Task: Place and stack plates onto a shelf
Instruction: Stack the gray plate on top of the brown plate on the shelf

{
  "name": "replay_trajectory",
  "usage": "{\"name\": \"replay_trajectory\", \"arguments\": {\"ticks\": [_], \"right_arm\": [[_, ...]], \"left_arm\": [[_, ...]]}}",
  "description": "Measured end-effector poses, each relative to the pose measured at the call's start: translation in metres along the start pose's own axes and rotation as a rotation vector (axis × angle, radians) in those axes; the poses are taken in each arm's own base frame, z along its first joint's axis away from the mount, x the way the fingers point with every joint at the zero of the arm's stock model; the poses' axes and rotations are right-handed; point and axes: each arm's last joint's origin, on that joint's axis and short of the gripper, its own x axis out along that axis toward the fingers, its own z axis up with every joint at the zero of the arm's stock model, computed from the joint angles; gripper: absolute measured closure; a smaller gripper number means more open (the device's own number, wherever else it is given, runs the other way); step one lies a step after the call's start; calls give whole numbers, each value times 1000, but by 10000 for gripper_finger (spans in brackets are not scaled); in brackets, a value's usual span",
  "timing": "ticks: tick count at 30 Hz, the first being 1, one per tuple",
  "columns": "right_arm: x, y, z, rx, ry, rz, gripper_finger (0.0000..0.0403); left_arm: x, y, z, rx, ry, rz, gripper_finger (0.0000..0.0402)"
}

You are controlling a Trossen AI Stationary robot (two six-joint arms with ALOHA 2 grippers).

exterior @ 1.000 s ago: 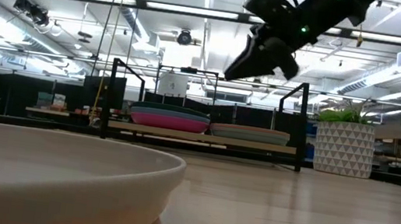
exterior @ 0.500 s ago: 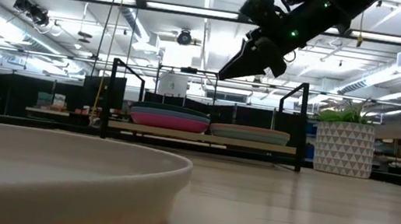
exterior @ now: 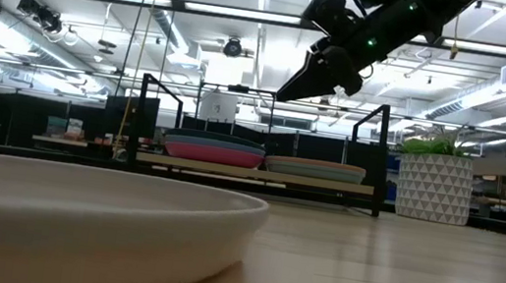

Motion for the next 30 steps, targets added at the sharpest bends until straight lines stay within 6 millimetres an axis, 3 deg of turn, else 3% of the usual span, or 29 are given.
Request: {"name": "replay_trajectory", "arguments": {"ticks": [6,11,15,21,25,30], "right_arm": [[0,2,-2,-3,25,11,316],[-4,9,-4,6,64,45,316],[-21,19,9,20,40,84,316],[-52,29,26,42,-18,118,316],[-65,32,27,118,-3,142,316],[-64,50,16,175,58,192,316]], "left_arm": [[5,13,5,81,17,27,263],[8,23,7,117,45,50,314],[11,31,6,120,88,65,379],[9,47,11,202,117,88,385],[0,70,22,239,109,116,387],[-13,114,33,233,138,231,387]]}}
